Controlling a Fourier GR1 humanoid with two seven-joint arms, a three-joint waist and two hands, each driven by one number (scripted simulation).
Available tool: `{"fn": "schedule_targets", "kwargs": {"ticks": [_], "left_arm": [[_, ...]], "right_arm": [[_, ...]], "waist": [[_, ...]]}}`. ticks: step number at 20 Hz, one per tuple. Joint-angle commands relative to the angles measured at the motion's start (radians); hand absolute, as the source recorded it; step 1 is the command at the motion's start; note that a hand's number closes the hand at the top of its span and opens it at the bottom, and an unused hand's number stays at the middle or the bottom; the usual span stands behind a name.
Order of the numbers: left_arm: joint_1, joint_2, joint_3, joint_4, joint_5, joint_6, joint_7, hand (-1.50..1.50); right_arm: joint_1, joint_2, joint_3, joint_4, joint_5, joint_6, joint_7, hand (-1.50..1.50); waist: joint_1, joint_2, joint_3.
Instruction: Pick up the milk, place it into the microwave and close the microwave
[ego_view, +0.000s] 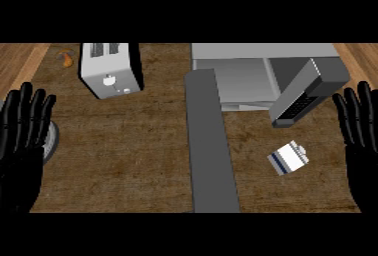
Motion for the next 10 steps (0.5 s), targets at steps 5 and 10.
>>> {"fn": "schedule_targets", "kwargs": {"ticks": [5, 10], "left_arm": [[-0.055, 0.053, 0.064, -0.005, 0.108, -0.069, 0.057, -1.50], [0.037, 0.001, 0.087, -0.002, 0.319, -0.118, 0.091, -1.50]], "right_arm": [[0.126, -0.160, -0.185, -0.034, -0.230, 0.229, -0.058, -1.50], [0.150, -0.186, -0.178, -0.072, -0.371, 0.323, 0.006, -1.50]], "waist": [[0.037, 0.010, 0.023], [0.042, 0.010, 0.023]]}}
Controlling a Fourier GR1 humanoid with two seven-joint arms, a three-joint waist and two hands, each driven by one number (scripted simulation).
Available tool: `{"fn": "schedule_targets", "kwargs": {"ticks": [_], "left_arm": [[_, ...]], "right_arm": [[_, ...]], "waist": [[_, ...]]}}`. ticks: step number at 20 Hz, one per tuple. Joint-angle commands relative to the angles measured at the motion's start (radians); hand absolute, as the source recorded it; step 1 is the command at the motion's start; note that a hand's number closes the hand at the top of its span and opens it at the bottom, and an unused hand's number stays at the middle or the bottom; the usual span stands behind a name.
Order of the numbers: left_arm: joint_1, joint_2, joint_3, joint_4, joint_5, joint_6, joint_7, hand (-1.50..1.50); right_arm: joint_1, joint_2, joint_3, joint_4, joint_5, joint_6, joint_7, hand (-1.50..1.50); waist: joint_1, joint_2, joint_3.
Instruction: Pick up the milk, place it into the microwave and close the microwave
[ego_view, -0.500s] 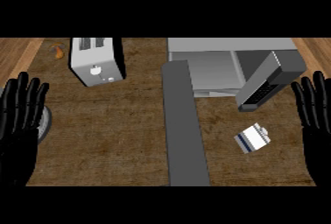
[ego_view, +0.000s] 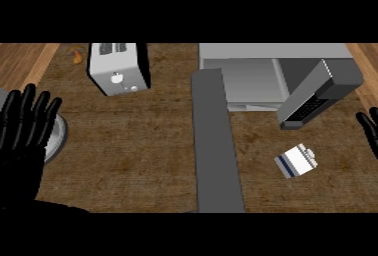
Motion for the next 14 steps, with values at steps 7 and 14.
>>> {"fn": "schedule_targets", "kwargs": {"ticks": [7, 14], "left_arm": [[0.252, -0.012, 0.049, -0.192, 0.201, -0.116, 0.041, -1.50], [0.315, 0.048, 0.193, -0.295, 0.352, -0.169, 0.113, -1.50]], "right_arm": [[0.100, -0.007, -0.095, -0.057, -0.093, 0.083, 0.045, -1.50], [0.018, 0.013, -0.096, 0.104, 0.061, 0.076, -0.020, -1.50]], "waist": [[0.011, 0.001, 0.001], [0.015, 0.002, 0.001]]}}
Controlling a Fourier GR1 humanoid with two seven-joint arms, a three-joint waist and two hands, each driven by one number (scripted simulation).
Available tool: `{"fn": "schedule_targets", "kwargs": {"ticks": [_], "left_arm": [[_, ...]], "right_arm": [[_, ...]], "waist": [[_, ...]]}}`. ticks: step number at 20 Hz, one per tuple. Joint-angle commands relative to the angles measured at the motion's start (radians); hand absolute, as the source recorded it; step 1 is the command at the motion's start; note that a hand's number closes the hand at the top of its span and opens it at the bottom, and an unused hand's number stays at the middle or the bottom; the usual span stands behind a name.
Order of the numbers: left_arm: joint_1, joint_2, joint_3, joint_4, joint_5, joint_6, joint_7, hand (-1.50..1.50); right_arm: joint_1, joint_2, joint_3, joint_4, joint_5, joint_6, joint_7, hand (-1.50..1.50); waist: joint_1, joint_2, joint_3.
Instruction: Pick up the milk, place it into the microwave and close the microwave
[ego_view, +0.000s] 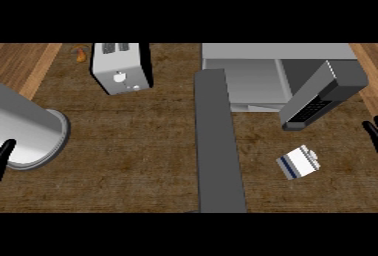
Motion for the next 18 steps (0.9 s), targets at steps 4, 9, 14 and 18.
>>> {"fn": "schedule_targets", "kwargs": {"ticks": [4, 9, 14, 18], "left_arm": [[0.144, -0.040, 0.040, -0.080, 0.049, -0.077, -0.023, -1.50], [0.188, 0.013, 0.178, -0.058, 0.193, -0.165, -0.037, -1.50], [0.177, -0.030, 0.145, -0.065, 0.141, -0.159, -0.029, -1.50], [0.249, -0.020, 0.218, -0.063, 0.221, -0.234, -0.049, -1.50]], "right_arm": [[0.015, 0.059, -0.007, 0.202, 0.150, 0.000, -0.153, -1.50], [0.007, 0.058, -0.034, 0.363, 0.226, -0.007, -0.291, -1.50], [-0.097, 0.042, -0.054, 0.595, 0.312, -0.074, -0.359, -1.50], [-0.108, -0.007, -0.092, 0.761, 0.318, -0.041, -0.465, -1.50]], "waist": [[0.004, 0.000, 0.000], [0.006, 0.000, 0.000], [0.006, 0.002, 0.001], [0.009, 0.001, 0.001]]}}
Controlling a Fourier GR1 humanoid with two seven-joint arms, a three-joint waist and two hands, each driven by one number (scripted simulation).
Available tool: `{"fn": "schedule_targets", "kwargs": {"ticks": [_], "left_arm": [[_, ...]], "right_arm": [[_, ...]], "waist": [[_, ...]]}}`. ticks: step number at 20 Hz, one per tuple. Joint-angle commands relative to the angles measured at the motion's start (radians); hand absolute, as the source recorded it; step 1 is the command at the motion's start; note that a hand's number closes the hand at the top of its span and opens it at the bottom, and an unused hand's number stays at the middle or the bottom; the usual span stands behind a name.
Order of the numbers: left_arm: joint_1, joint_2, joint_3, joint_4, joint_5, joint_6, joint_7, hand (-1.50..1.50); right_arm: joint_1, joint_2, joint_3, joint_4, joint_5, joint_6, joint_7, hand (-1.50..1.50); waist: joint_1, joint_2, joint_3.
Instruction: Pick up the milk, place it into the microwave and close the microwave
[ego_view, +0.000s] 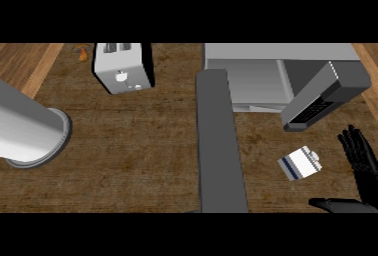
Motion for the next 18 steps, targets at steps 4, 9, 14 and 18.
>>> {"fn": "schedule_targets", "kwargs": {"ticks": [4, 9, 14, 18], "left_arm": [[0.022, -0.034, 0.000, -0.093, 0.076, 0.004, 0.040, -1.50], [0.086, -0.053, 0.026, -0.106, 0.102, -0.061, 0.021, -1.50], [0.082, -0.006, 0.106, -0.070, 0.201, -0.078, 0.021, -1.50], [0.057, 0.000, 0.114, -0.025, 0.177, -0.113, -0.002, -1.50]], "right_arm": [[-0.138, -0.048, -0.025, 0.379, 0.098, -0.045, -0.189, -1.50], [-0.170, -0.040, -0.002, 0.596, 0.182, -0.108, -0.377, -1.50], [-0.292, -0.079, -0.020, 0.841, 0.232, -0.177, -0.500, -1.50], [-0.386, -0.116, -0.041, 1.047, 0.243, -0.169, -0.604, -1.50]], "waist": [[0.001, 0.002, 0.001], [0.005, 0.001, 0.001], [0.008, 0.003, 0.001], [0.013, 0.005, 0.002]]}}
